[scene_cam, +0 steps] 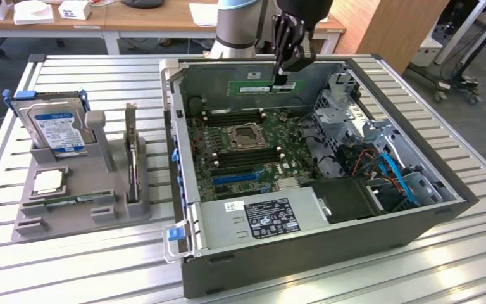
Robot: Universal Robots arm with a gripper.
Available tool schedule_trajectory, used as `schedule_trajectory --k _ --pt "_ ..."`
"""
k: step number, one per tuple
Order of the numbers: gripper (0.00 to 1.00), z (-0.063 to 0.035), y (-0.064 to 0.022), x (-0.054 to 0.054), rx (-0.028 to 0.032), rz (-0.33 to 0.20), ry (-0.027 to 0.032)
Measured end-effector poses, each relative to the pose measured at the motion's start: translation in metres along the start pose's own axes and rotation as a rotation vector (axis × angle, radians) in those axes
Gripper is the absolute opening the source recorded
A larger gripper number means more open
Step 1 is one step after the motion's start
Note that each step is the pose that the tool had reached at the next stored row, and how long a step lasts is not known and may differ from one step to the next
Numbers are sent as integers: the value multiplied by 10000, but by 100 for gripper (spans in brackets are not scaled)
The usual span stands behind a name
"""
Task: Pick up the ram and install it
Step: 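Pick up the ram and move it above insertion slot, then insert the ram into the slot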
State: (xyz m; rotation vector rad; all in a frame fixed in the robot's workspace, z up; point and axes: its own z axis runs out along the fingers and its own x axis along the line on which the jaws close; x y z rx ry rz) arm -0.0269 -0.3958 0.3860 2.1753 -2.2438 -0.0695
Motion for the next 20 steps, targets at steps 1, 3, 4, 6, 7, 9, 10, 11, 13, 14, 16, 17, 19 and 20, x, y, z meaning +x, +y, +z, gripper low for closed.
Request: schedule_trajectory --k 1,3,4,6,7,9,10,11,13,14,16,17,19,20 --pt "11 18 -1 0 0 -1 0" --pt "11 54 -3 1 0 0 0" --pt "11 72 -3 1 0 0 0" --pt "11 109 -5 2 0 0 -1" --pt "11 127 -6 2 0 0 0" --pt "11 163 -7 3 0 0 0" --pt "11 181 -8 3 0 0 -1" --pt "11 199 -9 4 0 0 -1" --pt "11 237 -10 5 1 0 -2" --pt "11 252 -11 5 1 0 -1" --pt "11 273 -12 5 0 -1 0" --pt "11 275 -12 5 0 0 2" --pt "11 276 -12 5 1 0 0" --pt "11 276 -12 5 0 0 0"
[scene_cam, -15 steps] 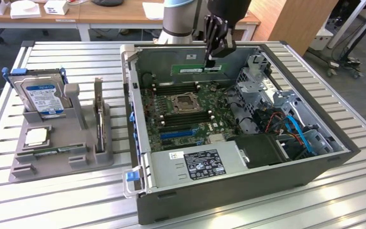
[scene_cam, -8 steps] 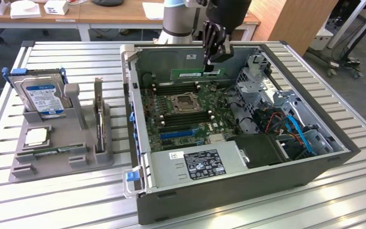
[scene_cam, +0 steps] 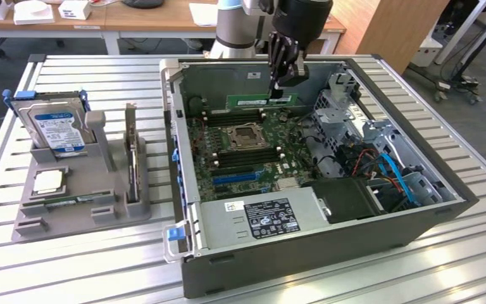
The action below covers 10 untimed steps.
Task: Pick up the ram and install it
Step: 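Insert the ram into the slot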
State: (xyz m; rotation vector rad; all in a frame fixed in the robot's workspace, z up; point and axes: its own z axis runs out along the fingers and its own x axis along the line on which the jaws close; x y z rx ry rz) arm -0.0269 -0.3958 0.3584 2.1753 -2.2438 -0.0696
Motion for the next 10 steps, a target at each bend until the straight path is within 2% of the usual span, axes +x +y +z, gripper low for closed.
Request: schedule_trajectory --k 10 --pt "11 3 0 9 1 1 -2"
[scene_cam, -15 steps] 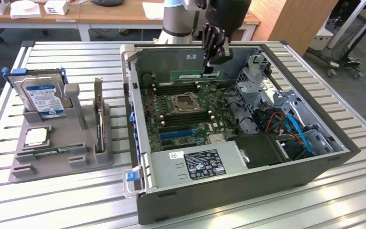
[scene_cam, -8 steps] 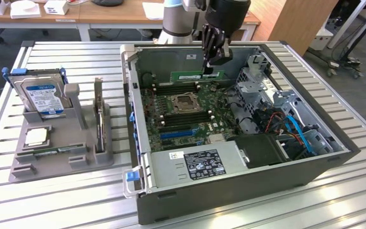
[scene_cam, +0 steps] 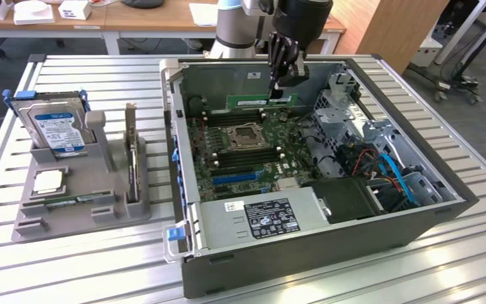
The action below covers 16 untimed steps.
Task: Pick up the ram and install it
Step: 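Insert the ram into the slot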
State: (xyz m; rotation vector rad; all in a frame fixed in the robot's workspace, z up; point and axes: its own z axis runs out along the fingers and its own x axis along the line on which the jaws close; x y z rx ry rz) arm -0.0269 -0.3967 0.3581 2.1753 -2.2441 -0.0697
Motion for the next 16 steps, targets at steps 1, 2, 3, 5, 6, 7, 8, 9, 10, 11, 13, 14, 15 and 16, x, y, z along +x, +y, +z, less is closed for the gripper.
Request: schedule_trajectory --k 1,2,3,5,6,7,8,9,10,11,13,14,15,16 --pt "11 0 -1 9 -1 -1 1" --pt "11 0 -1 20 -1 -1 1" --pt "11 1 -1 32 -1 -1 1" --pt "11 1 -1 45 1 0 0" --pt "11 1 -1 45 0 0 2" --pt "11 1 -1 45 -1 1 2" --pt "11 2 -1 45 -1 0 3" --pt "11 10 -2 45 -1 0 3" --pt "11 27 -3 46 0 -1 2" --pt "11 44 -4 46 0 -1 3" --pt "11 80 -5 47 0 -1 3" --pt "11 98 -6 47 0 -1 2" --pt "11 116 -7 47 0 -2 2" --pt "11 133 -8 48 -1 -2 3"
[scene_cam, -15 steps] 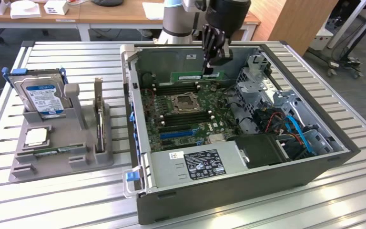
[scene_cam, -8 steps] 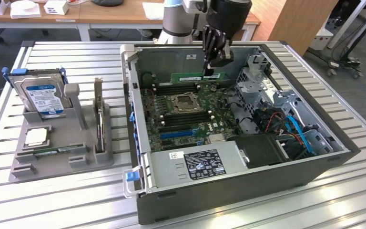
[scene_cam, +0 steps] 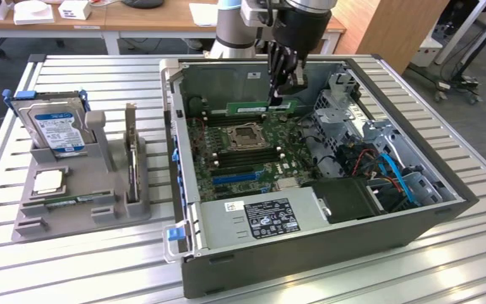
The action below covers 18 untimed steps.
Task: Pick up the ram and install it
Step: 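Insert the ram into the slot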
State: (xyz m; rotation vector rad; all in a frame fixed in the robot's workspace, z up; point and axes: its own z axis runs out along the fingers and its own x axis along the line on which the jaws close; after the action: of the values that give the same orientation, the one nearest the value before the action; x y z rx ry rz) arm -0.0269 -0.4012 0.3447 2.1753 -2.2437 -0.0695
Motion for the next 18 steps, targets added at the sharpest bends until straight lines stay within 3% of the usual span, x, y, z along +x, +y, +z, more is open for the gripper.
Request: schedule_trajectory --k 8,18 --pt "11 99 -4 2 0 1 1" --pt "11 105 -6 66 1 1 -1"
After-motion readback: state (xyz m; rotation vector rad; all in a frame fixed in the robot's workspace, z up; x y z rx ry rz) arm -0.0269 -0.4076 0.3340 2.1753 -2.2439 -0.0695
